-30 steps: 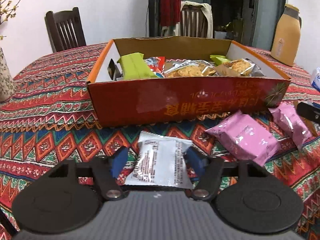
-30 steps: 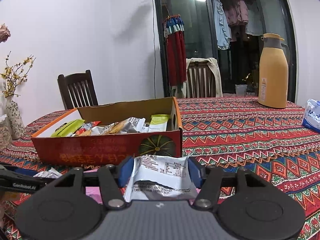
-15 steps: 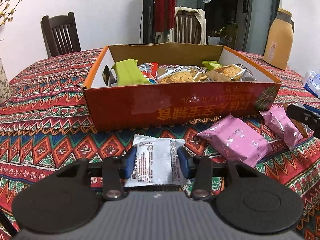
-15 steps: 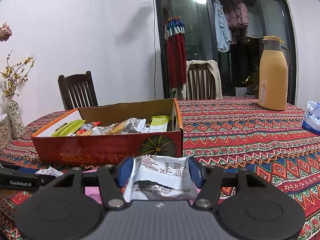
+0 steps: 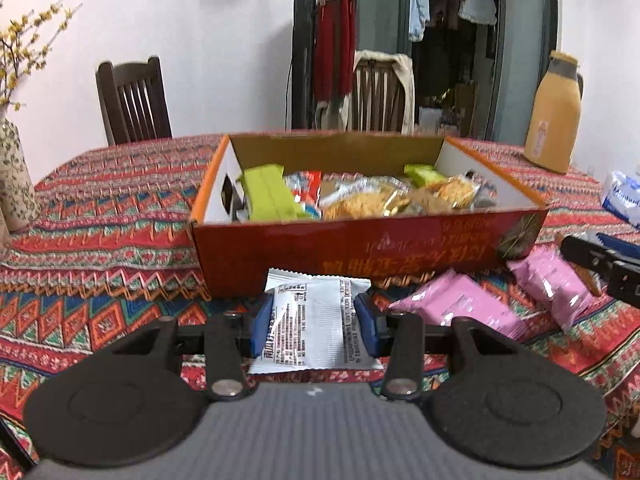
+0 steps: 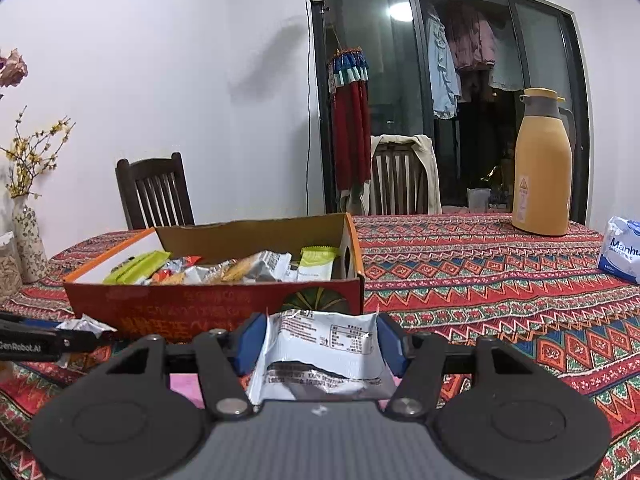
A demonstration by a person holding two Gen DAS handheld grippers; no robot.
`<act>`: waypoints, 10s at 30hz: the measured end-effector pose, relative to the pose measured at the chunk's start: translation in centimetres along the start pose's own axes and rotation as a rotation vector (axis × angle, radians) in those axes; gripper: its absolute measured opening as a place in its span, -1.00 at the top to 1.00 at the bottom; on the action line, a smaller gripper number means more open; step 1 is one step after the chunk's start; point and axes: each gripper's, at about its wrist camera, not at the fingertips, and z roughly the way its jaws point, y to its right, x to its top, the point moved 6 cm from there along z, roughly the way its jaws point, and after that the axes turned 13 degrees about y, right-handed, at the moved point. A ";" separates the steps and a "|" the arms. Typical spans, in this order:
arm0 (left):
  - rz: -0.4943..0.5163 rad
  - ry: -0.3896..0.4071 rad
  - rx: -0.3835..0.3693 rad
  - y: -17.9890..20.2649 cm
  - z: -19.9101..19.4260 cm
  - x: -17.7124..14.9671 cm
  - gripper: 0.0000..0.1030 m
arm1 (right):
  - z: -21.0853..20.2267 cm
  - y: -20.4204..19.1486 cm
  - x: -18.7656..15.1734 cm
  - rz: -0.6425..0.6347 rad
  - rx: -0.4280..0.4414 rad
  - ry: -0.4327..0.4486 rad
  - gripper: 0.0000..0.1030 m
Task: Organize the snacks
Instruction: 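Carry both packets into the orange box and open both grippers, then lift both open grippers out of the box toward the pink packets, then lower the right gripper onto a pink packet and close it, then grasp another pink packet with the left gripper while the right gripper holds its packet, then carry both pink packets over the orange box and lower them inside, then open both grippers to release the pink packets into the box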
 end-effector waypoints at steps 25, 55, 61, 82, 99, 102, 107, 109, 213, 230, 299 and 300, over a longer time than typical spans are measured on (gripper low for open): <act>-0.076 0.206 0.049 1.1 1.2 12.2 0.13 | 5.7 -5.1 8.6 -0.025 0.087 0.131 -0.17; -0.155 0.198 0.212 -2.4 8.7 9.7 -1.00 | 13.3 -3.8 4.4 0.025 0.057 0.028 -1.00; -0.171 0.193 0.211 -2.6 8.6 9.7 -1.00 | 12.8 -3.1 4.4 0.050 0.039 0.033 -1.00; -0.211 0.207 0.173 -2.9 1.2 12.0 -1.00 | 4.5 -0.7 7.6 0.058 0.030 0.089 -1.00; -0.179 0.002 0.166 -3.3 0.3 4.1 -1.00 | 4.0 2.3 -2.6 -0.053 0.015 -0.298 -1.00; -0.178 -0.032 0.162 -3.1 1.1 2.5 -1.00 | 5.1 2.2 -3.3 -0.061 0.013 -0.340 -1.00; -0.183 -0.074 0.162 -3.2 2.3 0.6 -1.00 | 6.4 2.2 -4.6 -0.075 -0.001 -0.394 -1.00; -0.190 -0.086 0.157 -3.3 2.7 0.1 -1.00 | 6.4 2.3 -4.4 -0.073 -0.001 -0.392 -1.00; -0.093 -0.231 0.098 9.1 4.6 -0.3 -0.21 | 2.5 4.1 -1.6 -0.027 -0.058 -0.118 -0.18; -0.098 -0.084 0.044 7.1 1.2 4.4 -0.21 | 0.0 0.5 2.5 -0.056 0.016 0.004 -0.18; -0.163 0.264 0.101 -1.7 0.7 11.8 -1.00 | 6.8 -3.3 8.8 0.009 0.017 0.105 -1.00; -0.161 0.269 0.094 -1.6 0.1 11.8 -1.00 | 6.0 -3.4 8.8 0.003 0.022 0.111 -1.00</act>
